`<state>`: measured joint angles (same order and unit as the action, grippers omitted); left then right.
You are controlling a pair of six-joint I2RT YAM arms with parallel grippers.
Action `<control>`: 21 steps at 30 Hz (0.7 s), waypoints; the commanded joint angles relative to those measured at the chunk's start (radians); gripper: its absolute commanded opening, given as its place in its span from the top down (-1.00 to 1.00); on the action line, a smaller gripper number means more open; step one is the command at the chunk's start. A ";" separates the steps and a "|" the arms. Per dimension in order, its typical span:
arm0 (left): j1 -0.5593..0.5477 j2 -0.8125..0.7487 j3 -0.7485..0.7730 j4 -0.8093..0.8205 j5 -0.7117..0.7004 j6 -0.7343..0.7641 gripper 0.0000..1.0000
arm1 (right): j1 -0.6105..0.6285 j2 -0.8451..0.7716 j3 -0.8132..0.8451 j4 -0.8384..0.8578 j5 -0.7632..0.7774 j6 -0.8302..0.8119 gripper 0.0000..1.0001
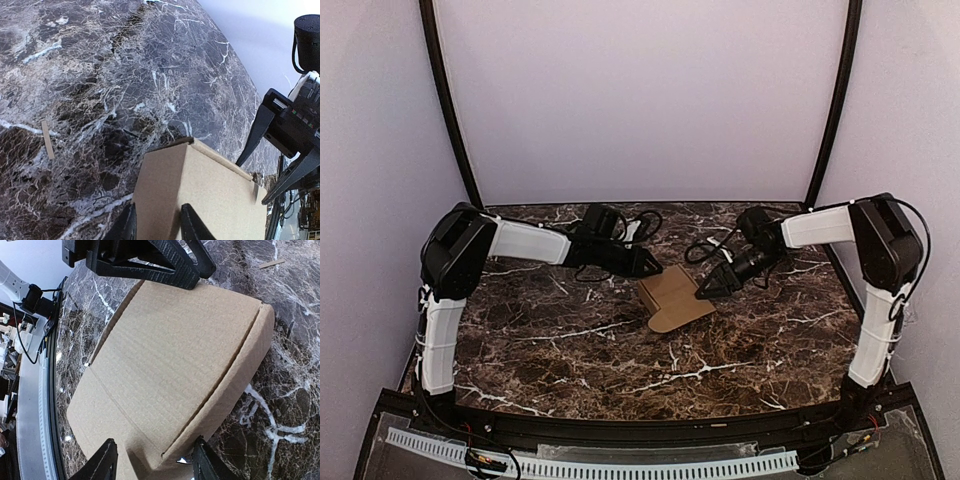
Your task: Fold the paper box
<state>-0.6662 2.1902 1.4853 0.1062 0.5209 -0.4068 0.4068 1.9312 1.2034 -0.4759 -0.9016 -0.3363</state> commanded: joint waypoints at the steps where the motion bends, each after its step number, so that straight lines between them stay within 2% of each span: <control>1: -0.010 -0.001 -0.049 -0.052 0.000 -0.003 0.44 | 0.007 -0.045 -0.007 -0.017 -0.023 -0.006 -0.05; 7: -0.004 0.027 -0.032 -0.070 -0.038 0.020 0.50 | 0.007 -0.114 0.042 -0.064 -0.053 -0.018 -0.18; 13: 0.020 0.058 0.003 -0.086 -0.032 0.035 0.52 | -0.004 -0.176 0.103 -0.143 -0.040 -0.051 -0.20; 21: 0.052 0.059 -0.001 -0.084 -0.039 0.042 0.54 | -0.021 -0.266 0.094 -0.153 -0.038 -0.073 -0.22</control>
<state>-0.6350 2.2089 1.5040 0.1261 0.5232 -0.3923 0.3943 1.7023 1.2938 -0.6056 -0.9279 -0.3847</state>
